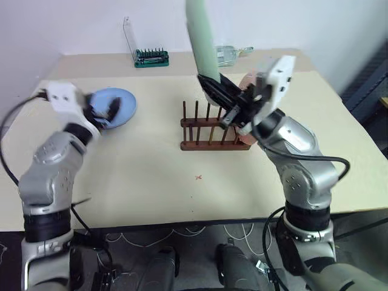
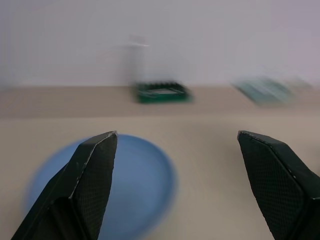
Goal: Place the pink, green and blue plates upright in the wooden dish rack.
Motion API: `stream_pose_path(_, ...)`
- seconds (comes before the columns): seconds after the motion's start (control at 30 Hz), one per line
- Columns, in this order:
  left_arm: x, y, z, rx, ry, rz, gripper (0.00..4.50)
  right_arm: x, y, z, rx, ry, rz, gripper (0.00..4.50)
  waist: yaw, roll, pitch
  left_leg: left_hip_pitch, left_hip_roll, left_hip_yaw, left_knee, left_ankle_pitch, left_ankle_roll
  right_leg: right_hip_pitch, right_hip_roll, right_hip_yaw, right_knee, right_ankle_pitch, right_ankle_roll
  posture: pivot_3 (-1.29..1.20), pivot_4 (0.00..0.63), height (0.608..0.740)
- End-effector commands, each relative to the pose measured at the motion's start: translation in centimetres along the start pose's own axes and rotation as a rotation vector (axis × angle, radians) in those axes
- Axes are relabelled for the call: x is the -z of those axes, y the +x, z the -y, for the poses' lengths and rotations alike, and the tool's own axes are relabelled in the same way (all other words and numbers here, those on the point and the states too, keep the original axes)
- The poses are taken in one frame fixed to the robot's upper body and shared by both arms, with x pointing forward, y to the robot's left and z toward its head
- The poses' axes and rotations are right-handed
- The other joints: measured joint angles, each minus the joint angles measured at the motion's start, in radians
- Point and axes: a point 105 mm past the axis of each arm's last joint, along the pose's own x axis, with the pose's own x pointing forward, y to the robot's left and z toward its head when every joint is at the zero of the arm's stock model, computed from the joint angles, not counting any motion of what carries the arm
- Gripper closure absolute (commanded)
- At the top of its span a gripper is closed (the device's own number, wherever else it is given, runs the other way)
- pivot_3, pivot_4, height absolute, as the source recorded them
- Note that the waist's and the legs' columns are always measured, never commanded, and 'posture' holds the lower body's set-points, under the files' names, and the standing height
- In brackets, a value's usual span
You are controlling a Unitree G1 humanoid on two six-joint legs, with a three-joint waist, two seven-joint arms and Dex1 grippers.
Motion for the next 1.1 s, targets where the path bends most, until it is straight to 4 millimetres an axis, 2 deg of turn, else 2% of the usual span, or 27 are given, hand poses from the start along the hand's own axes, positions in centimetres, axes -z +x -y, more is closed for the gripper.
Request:
stream_pose_path(0.03,-0.2,-1.1,4.1,0.246,0.010,0.022,0.56,-0.8,-0.8,0.3,0.052,0.132,0.017,4.46,-0.001,0.001,0.001,0.000,0.000,0.000,0.000,0.000,0.000,0.000,0.000,0.000,0.000,0.000,0.000,0.00,0.150,0.740)
stream_pose_path(0.17,1.7,-2.3,7.1,0.424,0.010,-0.051,0.56,-0.2,-1.1,1.0,0.082,0.216,-0.010,4.46,-0.002,0.002,0.001,0.000,0.001,0.000,0.000,0.000,0.000,-0.001,0.000,0.000,0.001,-0.001,-0.002,0.00,0.150,0.740)
stream_pose_path(0.33,2.4,-3.1,9.2,0.538,0.008,-0.085,0.56,0.2,-1.2,1.9,0.115,0.256,-0.036,4.46,-0.001,0.003,0.001,0.000,0.001,0.001,0.000,0.000,0.001,-0.001,0.000,0.000,0.001,-0.001,-0.002,0.00,0.150,0.740)
stream_pose_path(0.7,2.3,-3.6,10.1,0.559,0.000,-0.079,0.56,1.8,-1.1,3.9,0.181,0.291,-0.092,4.46,-0.002,0.003,0.002,0.000,0.001,0.001,0.000,0.000,0.001,-0.001,0.000,0.000,0.001,0.000,-0.001,0.00,0.150,0.740)
stream_pose_path(0.97,2.4,-3.7,10.4,0.562,-0.001,-0.082,0.56,2.4,-0.4,4.5,0.207,0.334,-0.117,4.46,-0.002,0.003,0.002,0.000,0.001,0.001,0.000,0.000,0.001,-0.001,0.000,0.000,0.001,0.000,-0.001,0.00,0.150,0.740)
stream_pose_path(1.07,2.4,-3.7,10.5,0.564,0.000,-0.080,0.50,2.4,-0.1,4.6,0.213,0.334,-0.117,3.45,-0.001,0.003,0.002,0.000,0.001,0.001,0.000,0.000,0.001,-0.001,0.000,0.000,0.001,0.000,-0.001,0.00,0.150,0.740)
stream_pose_path(1.1,2.4,-3.7,10.5,0.563,0.002,-0.080,0.50,2.4,-0.1,4.6,0.213,0.334,-0.117,2.97,-0.001,0.003,0.002,0.000,0.001,0.001,0.000,0.000,0.001,-0.001,0.000,0.000,0.001,-0.001,-0.001,0.00,0.150,0.740)
